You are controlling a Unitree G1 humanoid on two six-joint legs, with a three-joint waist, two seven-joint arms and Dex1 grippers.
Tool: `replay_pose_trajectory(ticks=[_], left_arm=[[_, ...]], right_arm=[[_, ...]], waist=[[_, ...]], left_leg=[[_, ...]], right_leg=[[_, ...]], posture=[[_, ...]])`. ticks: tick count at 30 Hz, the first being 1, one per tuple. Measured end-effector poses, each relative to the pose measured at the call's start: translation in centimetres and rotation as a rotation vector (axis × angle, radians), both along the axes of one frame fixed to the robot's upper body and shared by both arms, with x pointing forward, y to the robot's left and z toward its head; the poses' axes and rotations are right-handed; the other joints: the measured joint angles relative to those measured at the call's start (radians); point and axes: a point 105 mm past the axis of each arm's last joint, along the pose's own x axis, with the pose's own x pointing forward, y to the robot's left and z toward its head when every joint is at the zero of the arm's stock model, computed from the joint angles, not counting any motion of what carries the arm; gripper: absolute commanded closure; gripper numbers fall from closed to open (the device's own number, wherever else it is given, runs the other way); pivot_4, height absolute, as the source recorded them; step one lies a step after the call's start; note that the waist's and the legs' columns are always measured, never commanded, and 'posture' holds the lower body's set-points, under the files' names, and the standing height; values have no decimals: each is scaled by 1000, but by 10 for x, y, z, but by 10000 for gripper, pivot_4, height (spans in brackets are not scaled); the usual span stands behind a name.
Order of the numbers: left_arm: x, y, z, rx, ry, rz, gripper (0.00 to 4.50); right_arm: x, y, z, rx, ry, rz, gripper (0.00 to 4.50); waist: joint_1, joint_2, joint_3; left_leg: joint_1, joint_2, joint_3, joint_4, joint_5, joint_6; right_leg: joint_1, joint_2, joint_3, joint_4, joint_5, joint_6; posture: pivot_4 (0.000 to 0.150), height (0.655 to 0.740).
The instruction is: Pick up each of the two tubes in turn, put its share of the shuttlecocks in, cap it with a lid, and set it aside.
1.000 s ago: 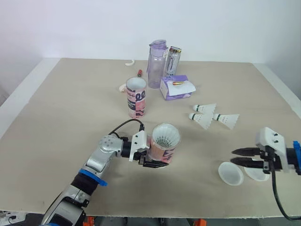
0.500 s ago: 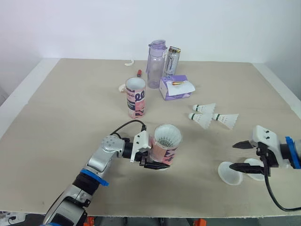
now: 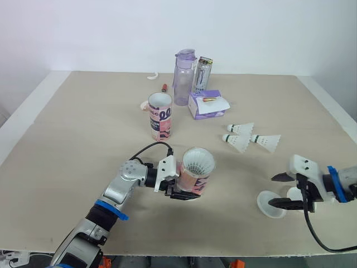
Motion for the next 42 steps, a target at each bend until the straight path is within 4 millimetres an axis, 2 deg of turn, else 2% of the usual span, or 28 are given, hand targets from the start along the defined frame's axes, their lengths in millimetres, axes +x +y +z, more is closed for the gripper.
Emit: replay_pose_trajectory(ticks=[12, 13, 14, 16, 19, 20, 22, 30, 35, 38, 40, 42], left_arm=[[0, 3, -1, 8, -11, 10, 11898], [0, 3, -1, 8, -11, 11, 11898], [0, 3, -1, 7, -11, 14, 11898], [-1, 3, -1, 5, -12, 18, 11898], [-1, 3, -1, 4, -11, 23, 11898], [-1, 3, -1, 4, -11, 25, 11898], [-1, 3, -1, 4, -11, 26, 11898], [-1, 3, -1, 5, -12, 25, 11898], [0, 3, -1, 8, -11, 24, 11898], [1, 3, -1, 11, -10, 23, 11898], [2, 4, -1, 14, -10, 23, 11898], [2, 2, -1, 19, -9, 16, 11898]], right_arm=[[15, 14, 3, -111, -19, 57, 125], [16, 15, 4, -117, -17, 63, 5363], [17, 17, 4, -122, -17, 68, 7629], [18, 18, 5, -128, -17, 68, 16741], [18, 18, 5, -140, -14, 65, 31418], [17, 19, 5, -143, -6, 70, 38036], [15, 20, 5, -150, 7, 85, 44678], [9, 20, 6, -167, 25, 86, 44678], [5, 29, 17, -128, -10, 135, 44678], [7, 43, 44, -88, -83, 217, 44678], [14, 55, 73, -73, -166, 280, 44678], [18, 74, 124, -85, -326, 397, 44678]], waist=[[-5, -1, -1], [-5, -1, -1], [-5, -1, -1], [-4, -1, -1], [-4, -1, -1], [-4, -1, -1], [-4, -1, -1], [-3, -1, -1], [-3, 0, -1], [-4, 1, -1], [-7, 1, -1], [-8, 2, -1]], left_leg=[[3, 3, 1, 1, 0, 0], [3, 3, 0, 0, 0, 0], [3, 3, 0, 0, 0, 0], [3, 3, 0, 0, 0, 0], [3, 3, 1, 0, 0, 0], [3, 3, 1, 0, 0, 0], [3, 3, 0, 0, 0, 0], [3, 3, 0, 0, 0, 0], [3, 3, 1, 0, 0, 0], [3, 3, 1, 0, 0, 0], [3, 3, 2, 0, 0, 0], [4, 4, 1, 0, 0, 0]], right_leg=[[2, 2, 0, 0, 1, -2], [2, 2, 0, 0, 1, -2], [2, 2, 0, 0, 1, -2], [2, 2, 0, 0, 1, -2], [2, 2, 0, 0, 1, -2], [2, 2, 0, 0, 1, -2], [2, 2, 0, 0, 1, -2], [1, 2, 0, 0, 0, -2], [1, 2, 0, 0, 1, -2], [1, 2, 0, 0, 1, -2], [1, 2, 0, 0, 1, -3], [1, 2, -1, 0, 2, -3]], posture=[[1500, 7400], [1500, 7400], [1500, 7400], [1500, 7400], [1500, 7400], [1500, 7400], [1500, 7400], [1500, 7400], [1500, 7400], [1500, 7400], [1500, 7400], [1500, 7400]])
